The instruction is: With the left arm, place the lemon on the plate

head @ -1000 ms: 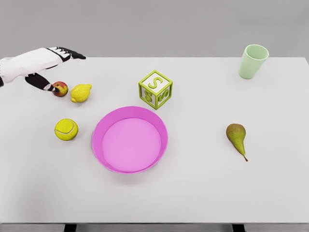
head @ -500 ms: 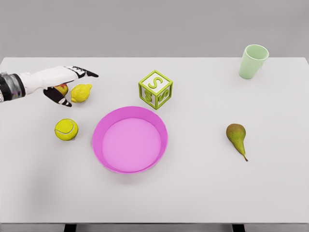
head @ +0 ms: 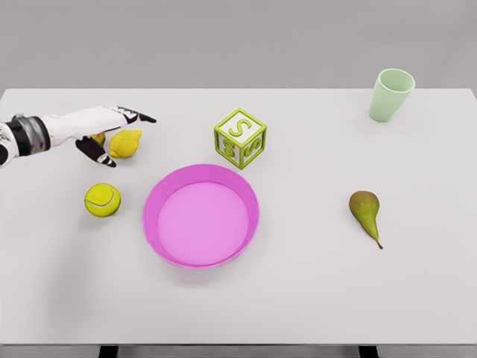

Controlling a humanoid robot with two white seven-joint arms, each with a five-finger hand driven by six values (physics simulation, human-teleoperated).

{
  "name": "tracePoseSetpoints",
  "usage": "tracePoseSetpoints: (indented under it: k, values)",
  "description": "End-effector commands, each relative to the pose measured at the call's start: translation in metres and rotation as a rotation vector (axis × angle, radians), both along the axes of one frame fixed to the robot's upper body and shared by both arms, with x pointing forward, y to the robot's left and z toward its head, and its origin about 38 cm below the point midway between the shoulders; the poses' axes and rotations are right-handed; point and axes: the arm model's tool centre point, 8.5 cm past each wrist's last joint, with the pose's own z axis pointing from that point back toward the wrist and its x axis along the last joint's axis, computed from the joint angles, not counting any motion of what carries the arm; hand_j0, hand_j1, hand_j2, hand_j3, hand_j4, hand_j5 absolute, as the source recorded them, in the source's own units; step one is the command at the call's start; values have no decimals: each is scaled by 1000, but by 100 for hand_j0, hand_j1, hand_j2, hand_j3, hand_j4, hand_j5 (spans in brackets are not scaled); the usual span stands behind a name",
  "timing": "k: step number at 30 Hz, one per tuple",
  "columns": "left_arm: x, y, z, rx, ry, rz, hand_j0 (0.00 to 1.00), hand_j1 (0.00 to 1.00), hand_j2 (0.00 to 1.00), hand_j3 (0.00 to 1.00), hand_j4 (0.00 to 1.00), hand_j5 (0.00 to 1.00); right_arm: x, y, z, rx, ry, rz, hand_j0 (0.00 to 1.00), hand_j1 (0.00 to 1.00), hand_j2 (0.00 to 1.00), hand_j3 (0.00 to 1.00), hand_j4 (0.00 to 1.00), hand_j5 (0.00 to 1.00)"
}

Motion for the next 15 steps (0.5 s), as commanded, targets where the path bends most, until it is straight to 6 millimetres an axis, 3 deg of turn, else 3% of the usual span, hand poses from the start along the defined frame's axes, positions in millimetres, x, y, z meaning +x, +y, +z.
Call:
tracePoseSetpoints:
  k: [1,15]
  values:
    - [1,-3,-3,-9,8,2,100,100,100,100,100,100,0,0,0,0,-1,0,100,100,100,100,100,100]
    - [6,-5,-17,-13,43,26,100,100,100,100,100,100,0,0,0,1,1,0,100,100,100,100,100,100]
